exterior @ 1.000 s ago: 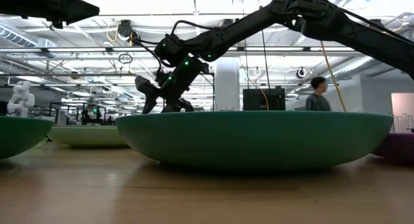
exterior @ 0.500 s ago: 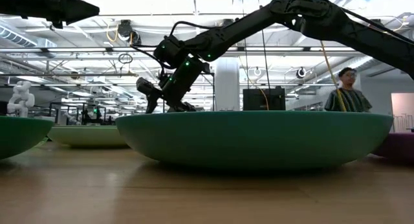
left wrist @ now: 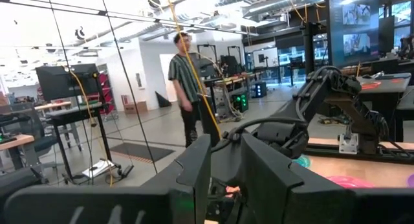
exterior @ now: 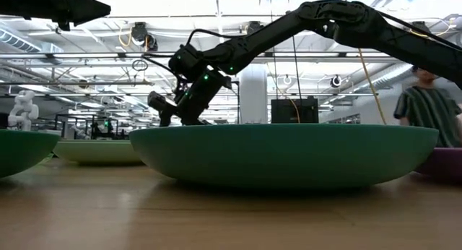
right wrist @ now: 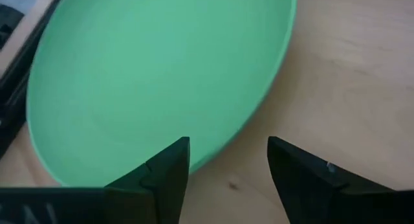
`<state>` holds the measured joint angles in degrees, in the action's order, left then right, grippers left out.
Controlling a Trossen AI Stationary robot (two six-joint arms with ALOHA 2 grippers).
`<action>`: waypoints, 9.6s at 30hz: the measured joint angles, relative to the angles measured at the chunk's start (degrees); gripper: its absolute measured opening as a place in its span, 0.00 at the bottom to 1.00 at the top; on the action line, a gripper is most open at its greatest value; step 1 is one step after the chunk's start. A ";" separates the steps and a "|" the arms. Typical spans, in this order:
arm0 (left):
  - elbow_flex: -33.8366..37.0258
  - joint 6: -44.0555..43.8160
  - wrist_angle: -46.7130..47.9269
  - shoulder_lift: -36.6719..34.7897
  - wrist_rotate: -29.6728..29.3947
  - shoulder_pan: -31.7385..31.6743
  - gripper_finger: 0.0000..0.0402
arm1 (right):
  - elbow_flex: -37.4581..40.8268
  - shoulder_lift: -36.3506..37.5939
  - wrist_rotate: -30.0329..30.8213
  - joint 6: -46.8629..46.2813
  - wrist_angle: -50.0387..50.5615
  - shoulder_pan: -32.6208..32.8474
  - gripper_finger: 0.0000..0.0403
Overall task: Stack plastic plates
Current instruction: Stack the light green plate on top of the blue plate, then stack the dark green plate on top of the light green plate
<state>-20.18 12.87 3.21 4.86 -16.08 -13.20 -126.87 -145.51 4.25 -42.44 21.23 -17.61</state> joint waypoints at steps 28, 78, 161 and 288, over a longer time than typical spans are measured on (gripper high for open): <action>0.00 0.49 -1.41 0.00 0.00 -0.02 0.24 | -0.07 -2.28 0.04 -3.39 -6.26 0.07 0.48; 0.00 -1.41 -1.56 0.00 0.04 0.00 0.24 | -0.04 -1.89 -5.30 -1.86 -20.60 -1.48 0.02; 0.00 -6.61 -5.61 0.00 1.57 0.80 0.24 | 60.83 54.51 -7.26 24.00 3.44 18.16 0.06; 0.02 -39.23 -27.37 44.53 6.25 34.46 0.24 | 96.34 81.40 7.93 50.74 -48.76 27.16 0.30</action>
<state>-20.16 -26.36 -24.16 49.39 -9.83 21.26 -30.53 -64.12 12.19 8.30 -27.53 9.56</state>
